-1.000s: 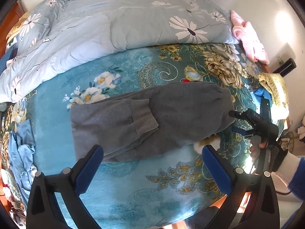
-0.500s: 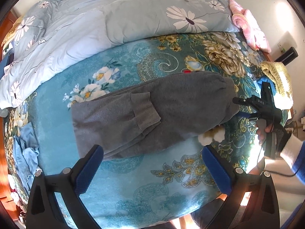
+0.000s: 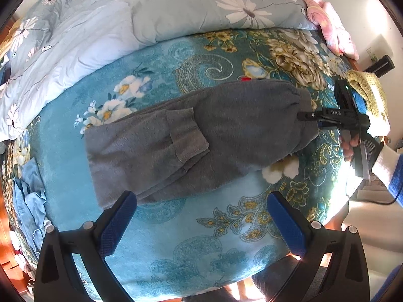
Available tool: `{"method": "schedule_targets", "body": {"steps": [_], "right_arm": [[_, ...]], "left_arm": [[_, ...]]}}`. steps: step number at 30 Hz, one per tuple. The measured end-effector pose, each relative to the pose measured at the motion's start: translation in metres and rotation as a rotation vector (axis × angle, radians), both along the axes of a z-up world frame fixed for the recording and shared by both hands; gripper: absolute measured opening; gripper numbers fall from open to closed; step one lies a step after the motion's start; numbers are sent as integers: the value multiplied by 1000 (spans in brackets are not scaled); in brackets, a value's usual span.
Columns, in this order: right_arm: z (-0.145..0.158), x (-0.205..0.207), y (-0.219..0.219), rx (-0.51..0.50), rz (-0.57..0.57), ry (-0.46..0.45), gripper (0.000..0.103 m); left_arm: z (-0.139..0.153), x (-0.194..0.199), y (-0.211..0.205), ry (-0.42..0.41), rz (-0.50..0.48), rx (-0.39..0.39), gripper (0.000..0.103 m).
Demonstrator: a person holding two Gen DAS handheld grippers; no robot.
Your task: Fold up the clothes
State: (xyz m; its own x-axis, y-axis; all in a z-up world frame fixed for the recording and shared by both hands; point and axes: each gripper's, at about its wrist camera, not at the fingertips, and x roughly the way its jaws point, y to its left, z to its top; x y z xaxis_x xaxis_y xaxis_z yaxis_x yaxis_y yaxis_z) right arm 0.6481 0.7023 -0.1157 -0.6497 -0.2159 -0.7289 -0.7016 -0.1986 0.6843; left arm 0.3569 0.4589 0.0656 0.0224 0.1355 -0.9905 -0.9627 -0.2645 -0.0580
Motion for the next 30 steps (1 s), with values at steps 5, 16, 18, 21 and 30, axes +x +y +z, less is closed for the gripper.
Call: {"method": "schedule_targets", "body": {"steps": [5, 16, 18, 21, 30], "right_arm": [[-12, -13, 10, -34, 49, 3, 57], [-13, -33, 15, -77, 99, -23, 35], [-7, -33, 10, -61, 90, -44, 31], [5, -36, 4, -33, 75, -69, 22], [67, -49, -21, 71, 48, -129, 16]], "left_arm": [[-5, -5, -2, -12, 16, -18, 103], [-6, -14, 1, -42, 29, -8, 103], [-4, -17, 0, -42, 35, 3, 103], [-4, -23, -4, -53, 49, 25, 103], [-1, -47, -30, -101, 76, 107, 103]]}}
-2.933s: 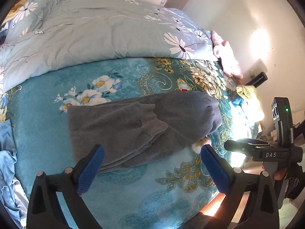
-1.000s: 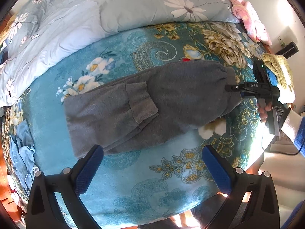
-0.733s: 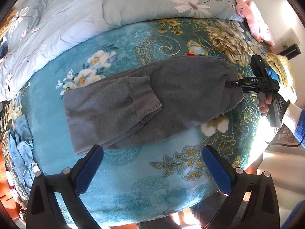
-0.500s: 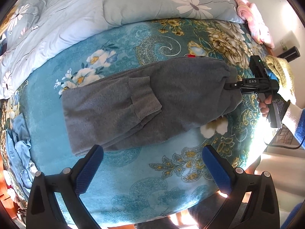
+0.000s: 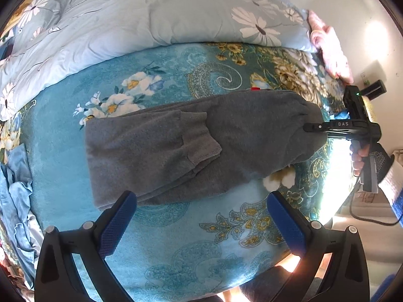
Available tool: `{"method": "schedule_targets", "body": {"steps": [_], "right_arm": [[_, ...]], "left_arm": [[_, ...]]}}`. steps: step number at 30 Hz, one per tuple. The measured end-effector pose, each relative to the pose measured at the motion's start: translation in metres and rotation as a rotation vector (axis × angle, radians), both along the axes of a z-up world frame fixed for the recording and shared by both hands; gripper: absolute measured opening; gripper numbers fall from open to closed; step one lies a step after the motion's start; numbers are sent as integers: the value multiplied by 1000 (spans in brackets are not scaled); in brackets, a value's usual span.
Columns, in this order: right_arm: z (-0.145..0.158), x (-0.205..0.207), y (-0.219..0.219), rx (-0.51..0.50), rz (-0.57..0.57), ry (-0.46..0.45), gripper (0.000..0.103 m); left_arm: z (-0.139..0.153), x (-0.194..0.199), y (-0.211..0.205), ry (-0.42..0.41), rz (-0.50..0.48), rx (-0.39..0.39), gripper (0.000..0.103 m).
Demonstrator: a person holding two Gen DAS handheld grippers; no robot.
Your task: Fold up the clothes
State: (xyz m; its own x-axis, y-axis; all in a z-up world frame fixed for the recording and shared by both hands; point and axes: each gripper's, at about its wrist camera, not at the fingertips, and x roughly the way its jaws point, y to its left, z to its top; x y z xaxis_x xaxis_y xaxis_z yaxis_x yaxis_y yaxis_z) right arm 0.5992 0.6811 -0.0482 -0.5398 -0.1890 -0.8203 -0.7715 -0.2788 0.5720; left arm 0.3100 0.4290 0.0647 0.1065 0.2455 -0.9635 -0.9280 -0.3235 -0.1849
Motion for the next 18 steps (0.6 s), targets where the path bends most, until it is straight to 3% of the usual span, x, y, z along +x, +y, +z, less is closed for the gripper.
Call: {"method": "schedule_targets", "body": {"steps": [4, 12, 18], "right_arm": [[38, -21, -19, 71, 14, -25, 16], [108, -116, -80, 208, 143, -53, 16], [113, -213, -140, 250, 287, -80, 16]], "left_arm": [[5, -22, -26, -17, 29, 58, 103], [8, -79, -82, -31, 124, 125, 103], [4, -130, -126, -59, 238, 162, 103]]}}
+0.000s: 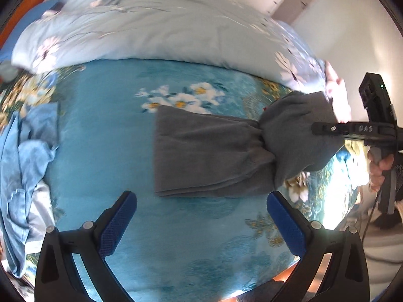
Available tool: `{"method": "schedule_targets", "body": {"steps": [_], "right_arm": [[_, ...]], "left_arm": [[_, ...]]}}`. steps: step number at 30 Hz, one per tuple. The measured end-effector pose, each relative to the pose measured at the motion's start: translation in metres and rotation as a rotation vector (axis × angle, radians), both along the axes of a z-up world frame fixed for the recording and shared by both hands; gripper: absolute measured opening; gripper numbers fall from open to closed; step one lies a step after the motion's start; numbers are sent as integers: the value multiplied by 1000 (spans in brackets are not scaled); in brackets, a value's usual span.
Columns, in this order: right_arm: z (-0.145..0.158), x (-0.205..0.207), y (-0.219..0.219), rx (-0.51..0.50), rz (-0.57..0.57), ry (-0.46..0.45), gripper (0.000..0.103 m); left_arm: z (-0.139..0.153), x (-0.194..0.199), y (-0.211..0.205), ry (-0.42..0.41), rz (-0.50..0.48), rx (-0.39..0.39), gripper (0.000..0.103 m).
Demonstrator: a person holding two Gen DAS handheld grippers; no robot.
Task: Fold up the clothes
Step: 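Open the right gripper to release the folded end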
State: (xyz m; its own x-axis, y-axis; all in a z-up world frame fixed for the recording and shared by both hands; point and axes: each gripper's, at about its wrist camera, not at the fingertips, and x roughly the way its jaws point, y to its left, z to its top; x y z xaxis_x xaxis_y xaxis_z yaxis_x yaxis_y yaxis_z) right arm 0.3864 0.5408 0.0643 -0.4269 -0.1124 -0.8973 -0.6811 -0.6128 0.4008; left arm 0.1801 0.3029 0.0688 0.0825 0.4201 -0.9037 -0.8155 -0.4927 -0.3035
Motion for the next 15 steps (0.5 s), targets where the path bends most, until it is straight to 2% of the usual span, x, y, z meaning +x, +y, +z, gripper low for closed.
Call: {"method": "schedule_targets", "body": {"steps": [3, 5, 6, 9, 11, 15], "right_arm": [[-19, -44, -31, 5, 54, -48, 16], [-37, -74, -41, -12, 59, -72, 15], [-47, -88, -44, -34, 57, -68, 11], [-71, -124, -58, -25, 72, -132, 11], [-81, -135, -66, -28, 77, -151, 13], [-75, -130, -73, -51, 68, -88, 15]], "left_arm": [[-5, -17, -20, -13, 49, -2, 103], [-9, -27, -34, -19, 77, -7, 103], [-10, -32, -41, -22, 91, -9, 103], [-16, -42, -57, -30, 118, -20, 103], [-20, -46, -63, -36, 125, -23, 103], [-28, -49, -60, -53, 108, -31, 103]]}}
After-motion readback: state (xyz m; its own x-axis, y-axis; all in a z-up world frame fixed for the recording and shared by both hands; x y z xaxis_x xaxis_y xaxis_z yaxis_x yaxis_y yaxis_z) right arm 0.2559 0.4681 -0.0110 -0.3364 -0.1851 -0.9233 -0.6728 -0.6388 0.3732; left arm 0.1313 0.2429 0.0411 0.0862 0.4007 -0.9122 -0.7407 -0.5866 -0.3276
